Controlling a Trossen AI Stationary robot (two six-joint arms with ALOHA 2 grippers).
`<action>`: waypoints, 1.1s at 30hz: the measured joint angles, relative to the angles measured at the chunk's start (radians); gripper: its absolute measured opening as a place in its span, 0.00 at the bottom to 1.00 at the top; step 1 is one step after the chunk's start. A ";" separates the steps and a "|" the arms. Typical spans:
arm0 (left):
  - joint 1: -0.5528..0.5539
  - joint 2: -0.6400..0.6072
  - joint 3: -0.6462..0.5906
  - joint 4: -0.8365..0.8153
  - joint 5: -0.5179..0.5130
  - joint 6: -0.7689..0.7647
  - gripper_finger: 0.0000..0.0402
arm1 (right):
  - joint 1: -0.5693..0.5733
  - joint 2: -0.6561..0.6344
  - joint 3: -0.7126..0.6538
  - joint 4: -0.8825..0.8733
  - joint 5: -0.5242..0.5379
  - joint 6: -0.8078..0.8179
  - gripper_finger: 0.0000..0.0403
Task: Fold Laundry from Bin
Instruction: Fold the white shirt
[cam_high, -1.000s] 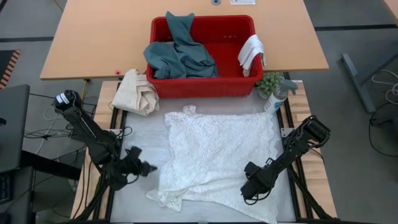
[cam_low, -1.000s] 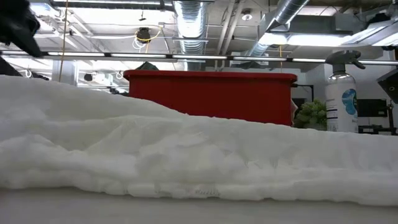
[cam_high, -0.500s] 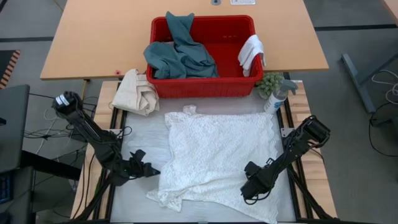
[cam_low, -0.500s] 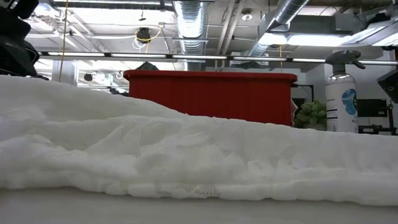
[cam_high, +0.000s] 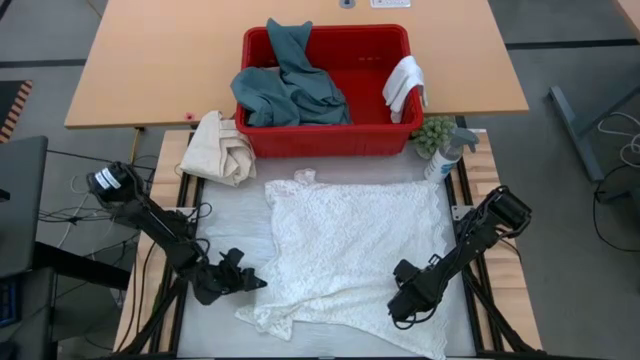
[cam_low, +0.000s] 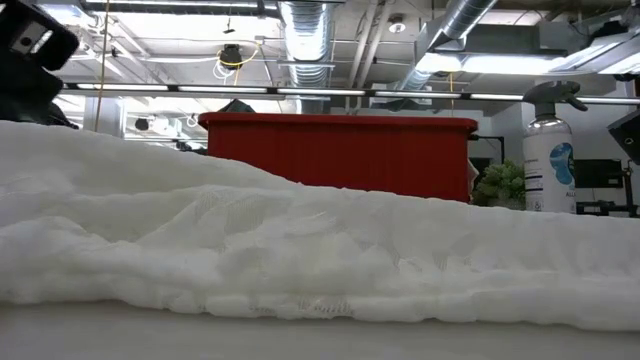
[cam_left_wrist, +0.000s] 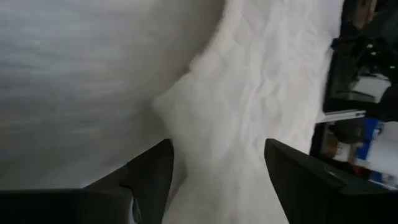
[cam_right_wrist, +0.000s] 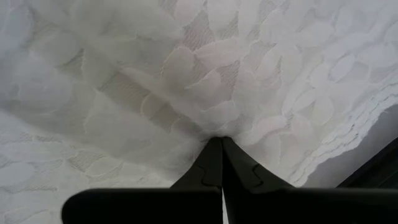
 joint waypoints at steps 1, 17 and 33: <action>0.008 0.025 0.000 0.046 0.000 0.011 0.57 | 0.000 0.000 0.000 0.000 0.000 0.000 0.05; 0.036 0.026 0.000 0.161 0.047 0.074 0.02 | 0.000 0.000 0.000 -0.001 0.003 0.000 0.05; 0.028 -0.354 0.000 -0.346 0.209 0.076 0.00 | 0.001 0.000 0.000 0.001 0.007 0.000 0.05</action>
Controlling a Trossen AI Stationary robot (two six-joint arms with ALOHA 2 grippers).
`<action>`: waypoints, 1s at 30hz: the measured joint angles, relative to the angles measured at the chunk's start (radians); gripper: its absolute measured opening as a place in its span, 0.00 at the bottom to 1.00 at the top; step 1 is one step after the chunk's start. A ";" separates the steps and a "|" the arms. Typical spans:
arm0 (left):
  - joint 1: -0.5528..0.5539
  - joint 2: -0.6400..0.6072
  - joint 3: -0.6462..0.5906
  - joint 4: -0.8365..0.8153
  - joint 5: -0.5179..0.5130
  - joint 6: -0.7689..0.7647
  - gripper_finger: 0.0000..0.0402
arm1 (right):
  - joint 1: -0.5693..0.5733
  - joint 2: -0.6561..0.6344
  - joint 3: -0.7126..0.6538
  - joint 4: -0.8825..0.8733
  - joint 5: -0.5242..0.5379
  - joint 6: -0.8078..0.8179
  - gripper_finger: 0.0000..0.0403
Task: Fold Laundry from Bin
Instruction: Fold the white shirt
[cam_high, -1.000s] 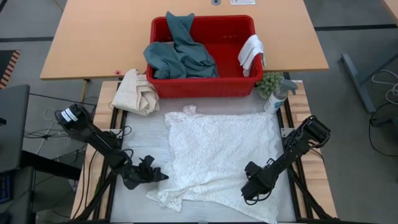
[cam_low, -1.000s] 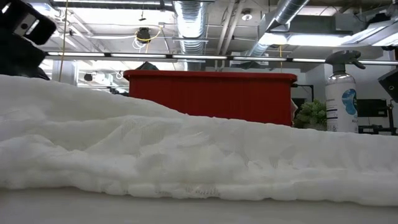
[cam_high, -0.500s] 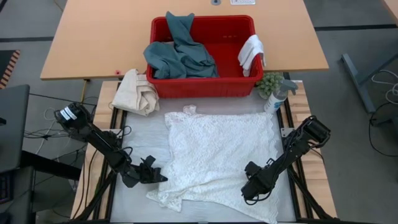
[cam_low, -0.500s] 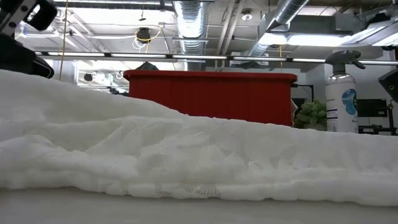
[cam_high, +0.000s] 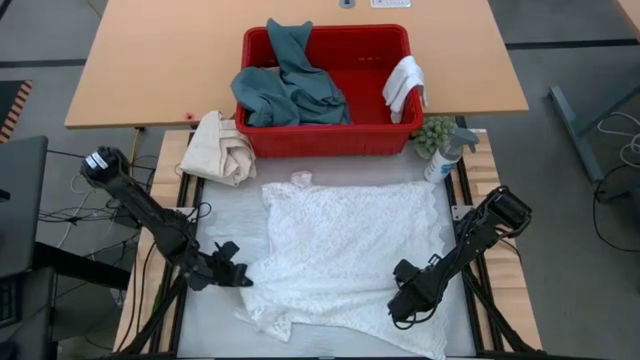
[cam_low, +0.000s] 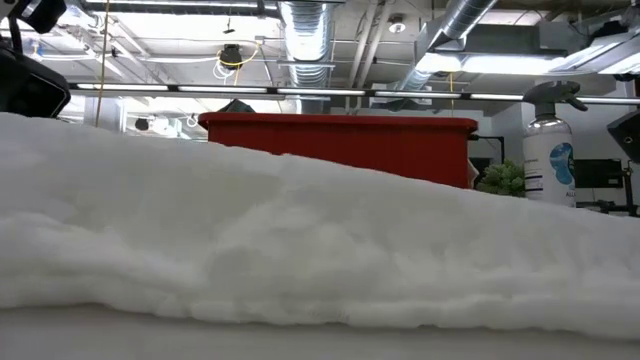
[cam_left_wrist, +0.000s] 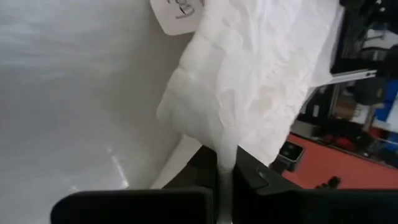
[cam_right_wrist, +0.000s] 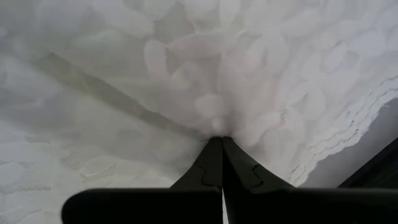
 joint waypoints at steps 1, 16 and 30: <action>-0.001 -0.027 0.000 -0.037 -0.005 -0.001 0.00 | 0.001 0.000 0.000 0.002 0.003 0.000 0.05; -0.003 -0.151 0.000 -0.171 -0.096 0.224 0.17 | 0.004 0.000 0.000 0.004 0.004 0.003 0.05; -0.020 -0.151 0.000 -0.455 0.032 0.102 0.45 | 0.005 0.000 0.000 0.007 -0.001 0.000 0.05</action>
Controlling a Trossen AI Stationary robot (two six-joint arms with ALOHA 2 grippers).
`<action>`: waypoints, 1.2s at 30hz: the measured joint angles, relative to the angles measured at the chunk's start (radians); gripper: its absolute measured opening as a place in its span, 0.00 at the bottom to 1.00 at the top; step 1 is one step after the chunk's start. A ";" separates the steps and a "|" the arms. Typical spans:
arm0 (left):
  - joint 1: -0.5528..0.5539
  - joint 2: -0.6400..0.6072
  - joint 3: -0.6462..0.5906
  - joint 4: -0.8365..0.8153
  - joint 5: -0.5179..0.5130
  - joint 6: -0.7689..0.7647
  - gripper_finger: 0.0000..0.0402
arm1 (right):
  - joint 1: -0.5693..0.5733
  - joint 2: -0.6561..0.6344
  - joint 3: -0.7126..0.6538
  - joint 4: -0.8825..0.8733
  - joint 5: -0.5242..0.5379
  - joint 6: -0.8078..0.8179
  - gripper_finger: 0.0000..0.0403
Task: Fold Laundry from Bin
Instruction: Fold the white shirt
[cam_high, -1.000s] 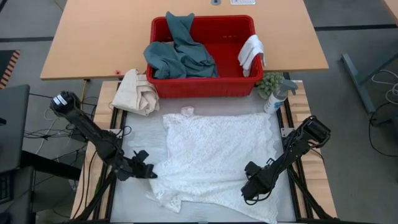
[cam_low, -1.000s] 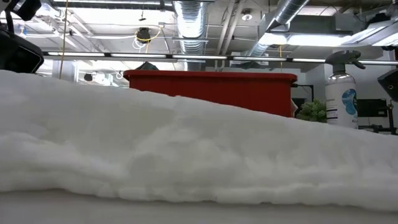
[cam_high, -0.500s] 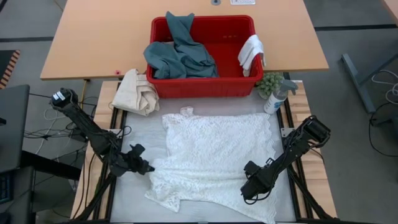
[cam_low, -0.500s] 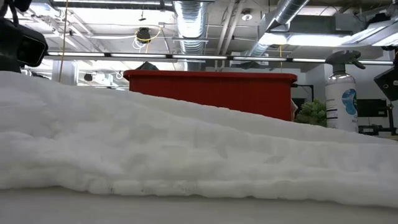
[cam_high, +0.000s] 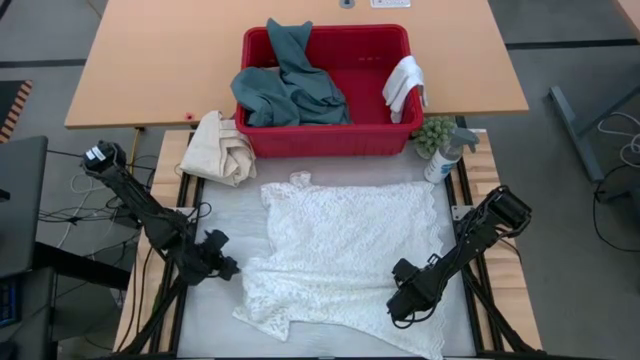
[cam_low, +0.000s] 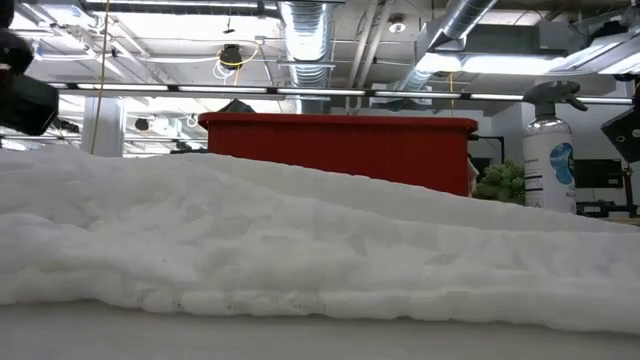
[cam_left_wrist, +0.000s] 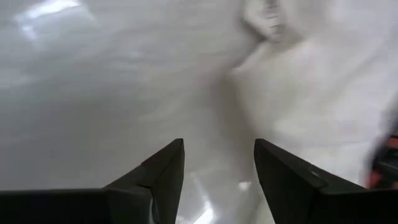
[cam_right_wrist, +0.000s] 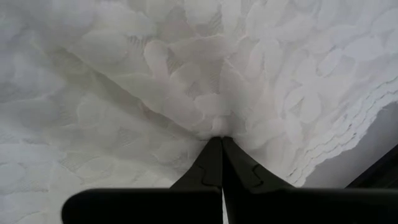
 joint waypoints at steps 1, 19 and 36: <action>-0.004 0.000 0.000 -0.024 0.020 0.002 0.45 | 0.000 0.000 0.000 0.001 0.000 0.000 0.05; -0.018 0.000 0.000 -0.087 0.001 -0.006 0.46 | 0.000 0.000 -0.001 0.005 0.010 0.003 0.05; -0.018 0.000 0.000 -0.138 -0.007 -0.011 0.46 | 0.000 0.000 0.000 0.007 0.019 0.010 0.05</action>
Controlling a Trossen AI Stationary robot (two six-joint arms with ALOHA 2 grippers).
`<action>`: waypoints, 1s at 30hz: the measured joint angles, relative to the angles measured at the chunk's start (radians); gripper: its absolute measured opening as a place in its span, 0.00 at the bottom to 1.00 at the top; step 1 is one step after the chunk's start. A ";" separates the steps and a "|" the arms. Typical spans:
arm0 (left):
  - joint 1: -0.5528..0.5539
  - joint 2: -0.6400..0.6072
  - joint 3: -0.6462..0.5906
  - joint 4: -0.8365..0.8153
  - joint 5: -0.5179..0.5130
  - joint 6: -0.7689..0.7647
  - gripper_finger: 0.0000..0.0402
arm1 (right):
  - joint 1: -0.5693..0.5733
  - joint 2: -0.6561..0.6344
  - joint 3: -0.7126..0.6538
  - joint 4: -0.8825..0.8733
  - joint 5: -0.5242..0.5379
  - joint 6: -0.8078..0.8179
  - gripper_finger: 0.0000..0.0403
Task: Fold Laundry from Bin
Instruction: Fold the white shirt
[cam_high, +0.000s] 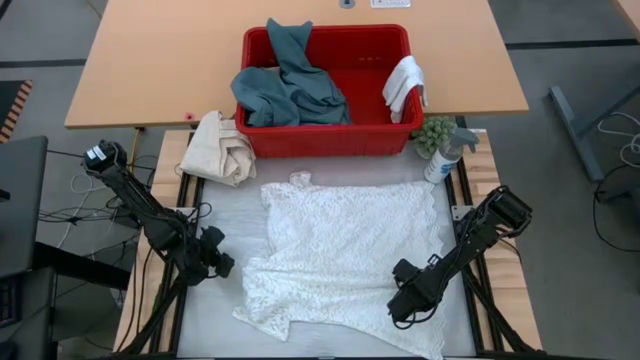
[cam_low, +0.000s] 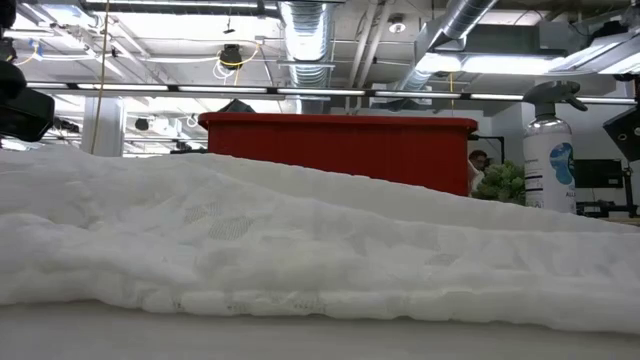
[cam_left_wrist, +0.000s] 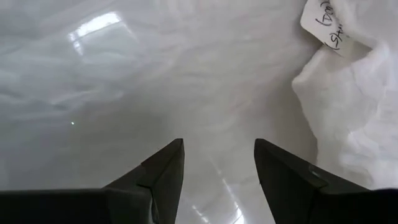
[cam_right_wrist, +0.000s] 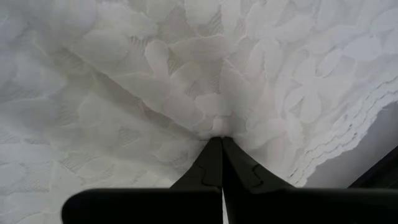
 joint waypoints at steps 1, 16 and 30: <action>0.000 0.000 0.000 -0.003 -0.004 0.000 0.46 | 0.000 0.000 0.000 0.000 0.000 0.000 0.05; 0.000 0.000 0.000 0.000 -0.219 -0.042 0.46 | 0.000 0.000 0.000 0.002 0.002 0.016 0.05; 0.000 0.000 0.000 0.001 -0.331 0.021 0.46 | -0.002 0.000 0.000 0.004 0.004 0.017 0.05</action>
